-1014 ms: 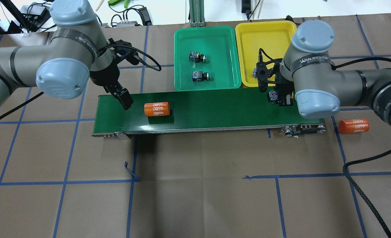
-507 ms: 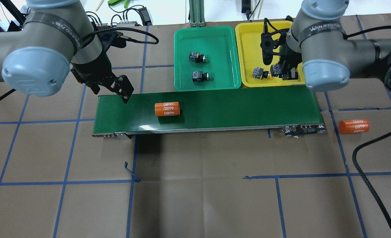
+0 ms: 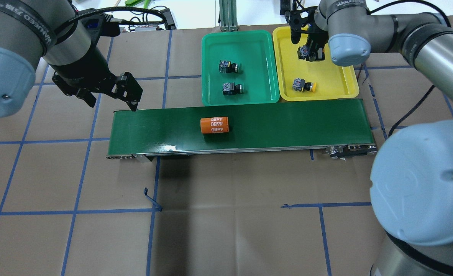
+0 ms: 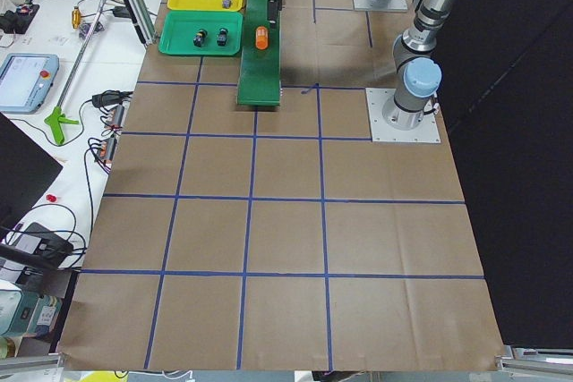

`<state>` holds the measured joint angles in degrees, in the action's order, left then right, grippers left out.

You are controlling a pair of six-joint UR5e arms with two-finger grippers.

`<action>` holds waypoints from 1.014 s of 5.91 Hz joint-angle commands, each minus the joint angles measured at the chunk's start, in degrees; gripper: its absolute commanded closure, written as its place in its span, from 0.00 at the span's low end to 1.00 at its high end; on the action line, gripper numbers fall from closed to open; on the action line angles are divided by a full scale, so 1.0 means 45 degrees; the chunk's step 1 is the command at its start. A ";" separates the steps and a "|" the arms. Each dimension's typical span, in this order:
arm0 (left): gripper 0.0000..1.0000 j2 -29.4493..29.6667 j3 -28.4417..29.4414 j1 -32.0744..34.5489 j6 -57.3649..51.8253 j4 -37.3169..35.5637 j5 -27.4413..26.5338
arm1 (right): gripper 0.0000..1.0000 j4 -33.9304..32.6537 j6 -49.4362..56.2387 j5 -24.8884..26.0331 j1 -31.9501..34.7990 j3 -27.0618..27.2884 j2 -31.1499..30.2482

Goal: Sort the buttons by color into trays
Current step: 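Drop the yellow button into the yellow tray while the left gripper withdraws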

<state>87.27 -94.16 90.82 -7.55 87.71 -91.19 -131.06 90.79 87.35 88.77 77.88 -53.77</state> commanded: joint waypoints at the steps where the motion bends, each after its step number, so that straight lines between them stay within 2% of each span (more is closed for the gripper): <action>1: 0.01 -0.0192 -0.0112 -0.0065 -0.0119 -0.0037 0.0031 | 0.01 -0.0329 -0.0212 -0.0927 -0.0020 -0.0881 0.1147; 2: 0.01 -0.0213 -0.0112 -0.0046 -0.0119 -0.0037 0.0012 | 0.00 -0.0116 -0.0234 -0.0721 -0.0039 -0.0843 0.0665; 3: 0.01 -0.0232 -0.0092 -0.0046 -0.0119 -0.0037 0.0011 | 0.00 0.1201 -0.0660 -0.0371 -0.0059 -0.0746 -0.0094; 4: 0.01 -0.0232 -0.0092 -0.0084 -0.0119 -0.0037 0.0011 | 0.00 0.3476 -0.1515 -0.0271 -0.0078 -0.0668 -0.1127; 5: 0.01 -0.0329 -0.0111 -0.0104 -0.0139 -0.0018 -0.0047 | 0.00 0.5278 -0.3553 -0.0270 -0.0079 -0.0377 -0.2162; 6: 0.01 -0.0330 -0.0131 -0.0104 -0.0139 -0.0017 -0.0008 | 0.00 0.5895 -0.6648 -0.0192 -0.0098 0.0109 -0.2926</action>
<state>85.90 -94.67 90.39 -8.15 87.61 -91.29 -108.88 72.52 86.20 88.39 76.60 -63.22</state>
